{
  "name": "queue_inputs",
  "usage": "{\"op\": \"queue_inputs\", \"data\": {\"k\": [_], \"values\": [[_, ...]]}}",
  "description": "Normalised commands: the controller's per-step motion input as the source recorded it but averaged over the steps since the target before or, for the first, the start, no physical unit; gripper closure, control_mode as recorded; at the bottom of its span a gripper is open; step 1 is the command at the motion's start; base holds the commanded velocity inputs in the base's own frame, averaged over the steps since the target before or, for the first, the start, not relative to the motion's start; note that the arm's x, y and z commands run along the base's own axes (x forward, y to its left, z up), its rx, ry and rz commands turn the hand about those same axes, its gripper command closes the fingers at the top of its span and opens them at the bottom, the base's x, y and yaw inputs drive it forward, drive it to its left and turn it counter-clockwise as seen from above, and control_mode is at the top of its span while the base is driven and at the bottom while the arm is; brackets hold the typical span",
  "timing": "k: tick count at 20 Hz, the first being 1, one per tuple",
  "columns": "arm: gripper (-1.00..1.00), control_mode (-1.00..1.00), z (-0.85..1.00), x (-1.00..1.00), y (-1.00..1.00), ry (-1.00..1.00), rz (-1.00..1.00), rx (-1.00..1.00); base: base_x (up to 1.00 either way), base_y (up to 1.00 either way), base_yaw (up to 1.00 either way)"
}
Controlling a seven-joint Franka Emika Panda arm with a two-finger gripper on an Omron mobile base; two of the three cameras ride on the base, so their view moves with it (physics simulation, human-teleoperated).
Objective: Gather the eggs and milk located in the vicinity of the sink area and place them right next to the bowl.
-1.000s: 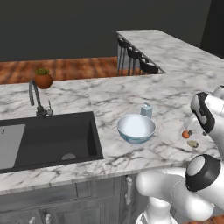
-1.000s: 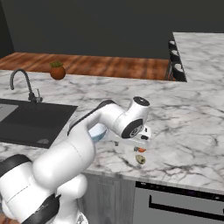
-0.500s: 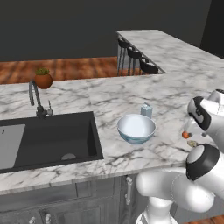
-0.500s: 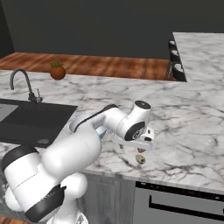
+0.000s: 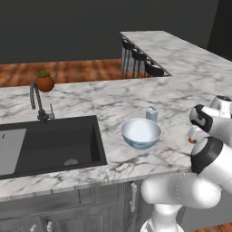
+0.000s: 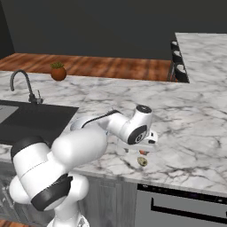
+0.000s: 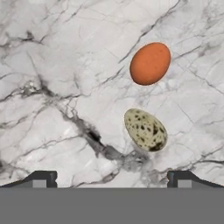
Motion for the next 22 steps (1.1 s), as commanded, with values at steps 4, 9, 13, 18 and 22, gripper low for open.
{"op": "queue_inputs", "data": {"k": [4, 9, 13, 18, 22], "values": [[-1.0, -1.0, -0.15, 0.04, -0.23, 0.0, 0.02, 0.0, 0.0, 0.0, 0.0], [-1.0, -1.0, -0.17, 0.04, -0.15, 0.0, 0.02, 0.0, 0.0, 0.0, 0.0], [-1.0, -1.0, -0.24, 0.11, -0.04, 0.0, 0.01, -0.02, 0.0, 0.0, 0.0], [-1.0, -1.0, -0.22, 0.22, 0.0, 0.0, 0.01, -0.03, 0.0, 0.0, 0.0], [-1.0, -1.0, -0.14, 0.23, -0.03, 0.0, 0.02, 0.0, 0.0, 0.0, 0.0]]}}
